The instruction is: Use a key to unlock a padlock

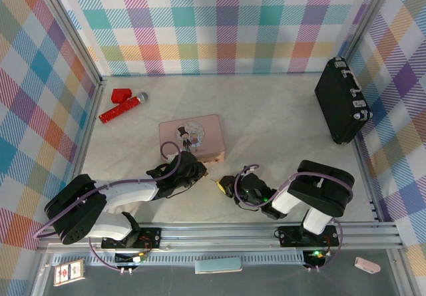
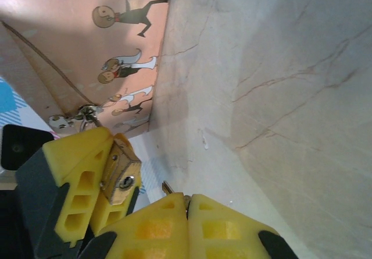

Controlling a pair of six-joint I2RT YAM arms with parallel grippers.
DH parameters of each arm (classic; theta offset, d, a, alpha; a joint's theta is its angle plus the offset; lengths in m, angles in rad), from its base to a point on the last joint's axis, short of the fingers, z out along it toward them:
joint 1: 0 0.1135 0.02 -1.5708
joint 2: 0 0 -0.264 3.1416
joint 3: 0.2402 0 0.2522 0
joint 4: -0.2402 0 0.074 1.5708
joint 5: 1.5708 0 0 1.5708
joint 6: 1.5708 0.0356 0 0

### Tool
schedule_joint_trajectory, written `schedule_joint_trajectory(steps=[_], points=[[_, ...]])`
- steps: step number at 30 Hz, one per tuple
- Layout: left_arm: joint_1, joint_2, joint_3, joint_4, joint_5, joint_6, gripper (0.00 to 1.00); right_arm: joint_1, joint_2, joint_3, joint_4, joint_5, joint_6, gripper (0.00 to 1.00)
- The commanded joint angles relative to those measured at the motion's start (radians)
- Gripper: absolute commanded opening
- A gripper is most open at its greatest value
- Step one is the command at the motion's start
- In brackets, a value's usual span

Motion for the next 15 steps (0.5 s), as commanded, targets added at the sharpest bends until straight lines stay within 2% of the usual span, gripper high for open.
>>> schedule_joint_trajectory(steps=[1, 10, 15], points=[[0.004, -0.015, 0.009, 0.092, -0.026, -0.002, 0.09, 0.008, 0.001, -0.008, 0.068, 0.016, 0.023, 0.0], [0.003, -0.018, 0.013, 0.092, -0.026, -0.002, 0.09, 0.008, -0.022, 0.002, 0.055, 0.01, 0.033, 0.0], [0.004, -0.019, 0.01, 0.102, -0.018, -0.008, 0.09, 0.009, -0.006, 0.005, 0.104, -0.002, 0.062, 0.0]])
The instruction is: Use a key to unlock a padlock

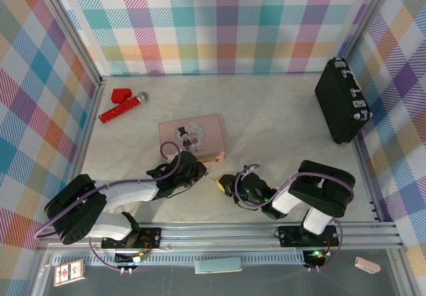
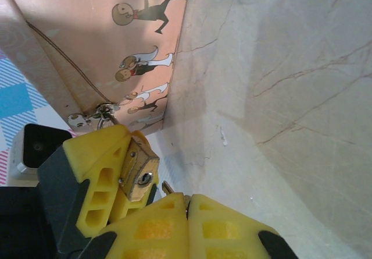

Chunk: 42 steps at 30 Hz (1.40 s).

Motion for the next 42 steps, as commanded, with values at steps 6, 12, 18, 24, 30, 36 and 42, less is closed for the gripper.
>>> schedule_joint_trajectory(steps=[6, 12, 18, 24, 30, 36, 42], points=[[0.004, -0.024, 0.008, 0.103, -0.019, -0.001, 0.09, 0.01, 0.009, 0.01, 0.096, -0.005, 0.045, 0.0], [0.001, -0.026, -0.002, 0.125, -0.013, -0.016, 0.08, 0.01, 0.019, 0.011, 0.103, -0.007, 0.059, 0.0], [-0.005, -0.03, 0.001, 0.123, -0.013, -0.016, 0.08, 0.015, 0.071, 0.014, 0.155, -0.012, 0.084, 0.0], [-0.006, -0.035, 0.001, 0.122, -0.015, -0.015, 0.08, 0.019, 0.127, 0.023, 0.229, -0.019, 0.096, 0.0], [-0.006, -0.043, -0.003, 0.116, -0.021, -0.012, 0.08, 0.023, 0.132, 0.026, 0.237, -0.017, 0.091, 0.0], [-0.006, -0.058, -0.004, 0.1, -0.03, -0.005, 0.08, 0.025, 0.122, 0.017, 0.236, -0.003, 0.089, 0.0], [-0.006, -0.074, -0.004, 0.084, -0.036, 0.0, 0.08, 0.026, 0.101, -0.003, 0.229, 0.021, 0.084, 0.0]])
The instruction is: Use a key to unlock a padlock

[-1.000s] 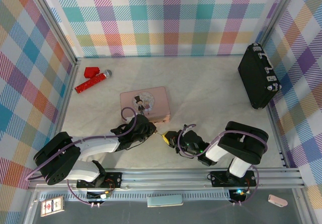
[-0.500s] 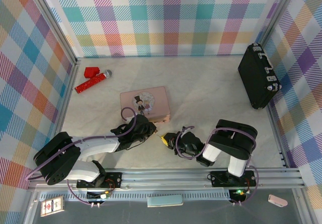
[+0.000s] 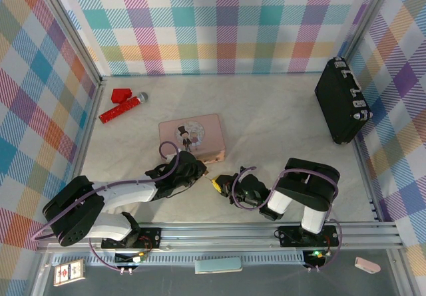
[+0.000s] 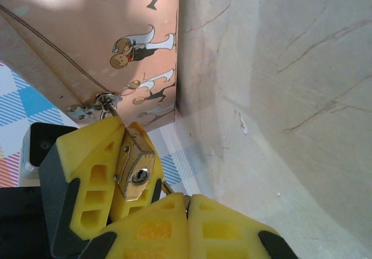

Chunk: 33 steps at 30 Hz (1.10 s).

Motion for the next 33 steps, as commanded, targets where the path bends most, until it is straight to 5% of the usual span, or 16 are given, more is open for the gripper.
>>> schedule_joint_trajectory(steps=[1, 33], points=[[-0.005, -0.053, 0.003, 0.065, -0.029, 0.019, 0.08, 0.008, -0.028, -0.013, 0.039, 0.027, 0.002, 0.0], [-0.022, -0.019, 0.0, 0.074, -0.02, 0.02, 0.08, 0.007, -0.039, -0.016, 0.038, 0.045, -0.004, 0.0]])
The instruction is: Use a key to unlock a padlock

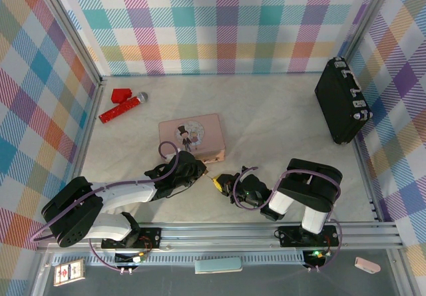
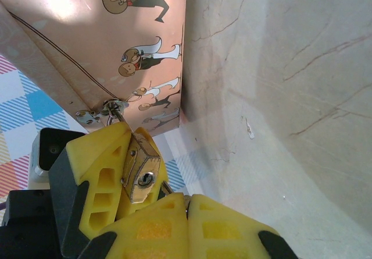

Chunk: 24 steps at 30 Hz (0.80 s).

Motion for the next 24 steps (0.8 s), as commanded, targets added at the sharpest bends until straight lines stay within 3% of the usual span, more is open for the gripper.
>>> schedule_joint_trajectory(steps=[1, 24], points=[[-0.014, -0.009, 0.001, 0.076, -0.016, 0.02, 0.08, 0.006, -0.019, -0.007, 0.038, 0.019, -0.005, 0.0], [-0.036, -0.011, -0.008, 0.082, -0.034, 0.009, 0.07, 0.007, 0.004, 0.002, 0.046, 0.011, 0.01, 0.0]])
